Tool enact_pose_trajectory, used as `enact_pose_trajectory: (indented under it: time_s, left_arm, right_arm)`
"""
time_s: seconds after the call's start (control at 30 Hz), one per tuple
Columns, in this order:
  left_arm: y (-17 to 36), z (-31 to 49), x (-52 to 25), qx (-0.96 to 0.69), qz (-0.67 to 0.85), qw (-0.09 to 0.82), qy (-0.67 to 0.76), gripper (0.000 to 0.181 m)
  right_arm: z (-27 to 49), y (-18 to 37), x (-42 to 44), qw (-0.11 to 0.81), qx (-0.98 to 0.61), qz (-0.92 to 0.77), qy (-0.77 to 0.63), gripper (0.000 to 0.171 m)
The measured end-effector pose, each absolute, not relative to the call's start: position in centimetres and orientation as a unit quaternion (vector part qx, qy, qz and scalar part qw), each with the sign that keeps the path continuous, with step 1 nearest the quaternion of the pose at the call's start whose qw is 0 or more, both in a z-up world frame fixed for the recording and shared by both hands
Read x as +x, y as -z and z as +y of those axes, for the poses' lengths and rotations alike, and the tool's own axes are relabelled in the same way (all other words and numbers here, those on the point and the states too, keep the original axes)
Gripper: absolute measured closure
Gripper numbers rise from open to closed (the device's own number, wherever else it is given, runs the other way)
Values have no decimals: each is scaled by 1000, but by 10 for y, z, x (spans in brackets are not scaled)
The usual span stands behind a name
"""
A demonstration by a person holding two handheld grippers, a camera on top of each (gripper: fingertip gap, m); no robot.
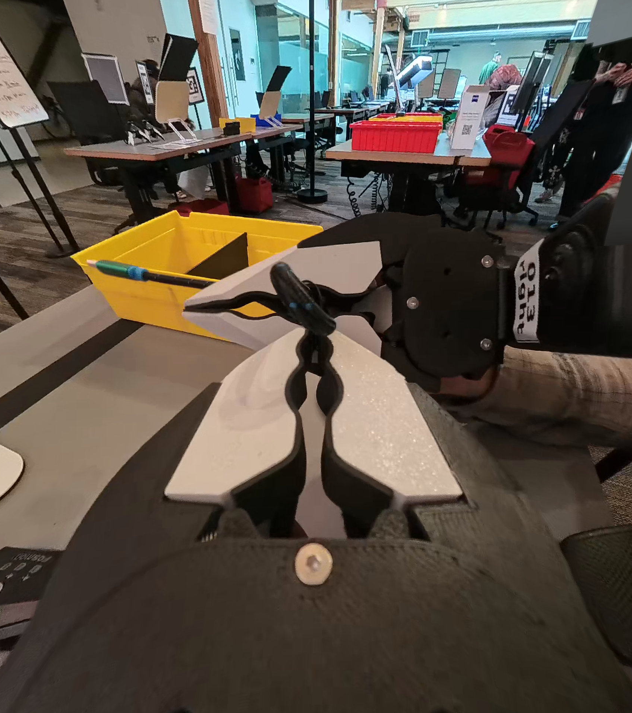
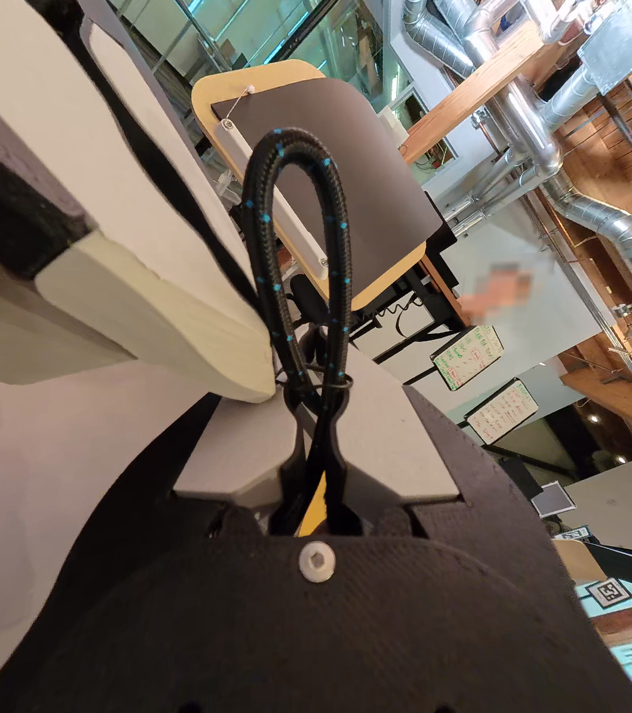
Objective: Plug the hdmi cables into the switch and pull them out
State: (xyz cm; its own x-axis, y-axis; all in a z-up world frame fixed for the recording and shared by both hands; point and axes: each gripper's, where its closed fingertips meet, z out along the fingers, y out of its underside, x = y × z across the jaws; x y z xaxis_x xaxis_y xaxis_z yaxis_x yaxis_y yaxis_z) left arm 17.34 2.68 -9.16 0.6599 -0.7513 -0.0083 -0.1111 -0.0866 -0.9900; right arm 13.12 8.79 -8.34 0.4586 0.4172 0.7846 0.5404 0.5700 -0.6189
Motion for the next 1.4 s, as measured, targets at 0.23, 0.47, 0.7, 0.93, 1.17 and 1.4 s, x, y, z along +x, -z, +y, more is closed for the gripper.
enact_pose_trajectory:
  time_s: [0.23,0.47,0.7,0.93,1.17,1.4]
  left_arm:
    - [85,20,179,-679,289,589,328,179]
    - [77,12,181,-663,234,531,474,180]
    - [77,12,176,-667,238,538,458,180]
    - [80,20,164,-693,330,598,231,180]
    - [82,32,148,-636,459,610,-110,180]
    - [91,44,133,-464,596,525,-392,180]
  right_arm:
    - [86,74,134,731,-452,-508,53,171]
    - [79,74,130,724,-456,-517,11,171]
    - [78,82,125,696,-480,-534,-13,171]
    - [77,96,118,639,-538,-545,-75,171]
    - [71,116,107,537,-606,-558,-184,171]
    - [55,143,89,384,-650,-564,-335,171]
